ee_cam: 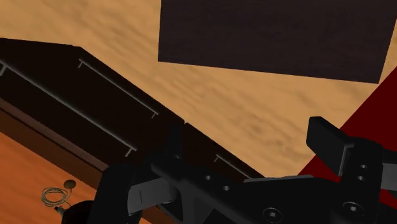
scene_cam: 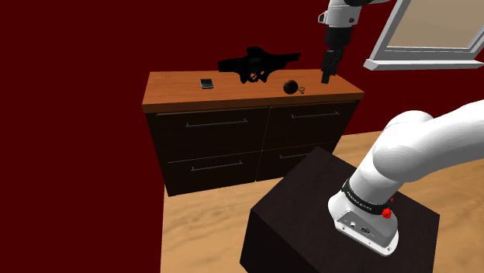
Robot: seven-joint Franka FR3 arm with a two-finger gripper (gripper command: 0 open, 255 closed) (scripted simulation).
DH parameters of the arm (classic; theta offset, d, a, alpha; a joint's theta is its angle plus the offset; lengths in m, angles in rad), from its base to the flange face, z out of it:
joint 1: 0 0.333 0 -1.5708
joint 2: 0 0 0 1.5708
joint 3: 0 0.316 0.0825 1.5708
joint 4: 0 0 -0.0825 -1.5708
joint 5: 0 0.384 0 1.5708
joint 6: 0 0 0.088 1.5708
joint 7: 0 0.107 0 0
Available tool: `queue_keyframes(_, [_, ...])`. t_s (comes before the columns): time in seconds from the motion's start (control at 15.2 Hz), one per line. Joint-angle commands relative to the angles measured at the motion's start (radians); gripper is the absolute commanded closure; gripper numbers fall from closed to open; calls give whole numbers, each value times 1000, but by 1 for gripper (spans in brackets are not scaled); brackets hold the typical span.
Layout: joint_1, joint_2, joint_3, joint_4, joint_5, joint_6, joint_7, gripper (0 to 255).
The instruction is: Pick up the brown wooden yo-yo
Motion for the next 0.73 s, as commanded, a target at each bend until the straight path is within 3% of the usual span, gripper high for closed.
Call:
queue_keyframes(0.0, [12,38,-59,12,-34,37,-110,0])
queue_keyframes(0.33, [58,181,-209,79,-80,143,-372,0])
queue_keyframes(0.66, [127,371,-356,183,-56,250,-648,0])
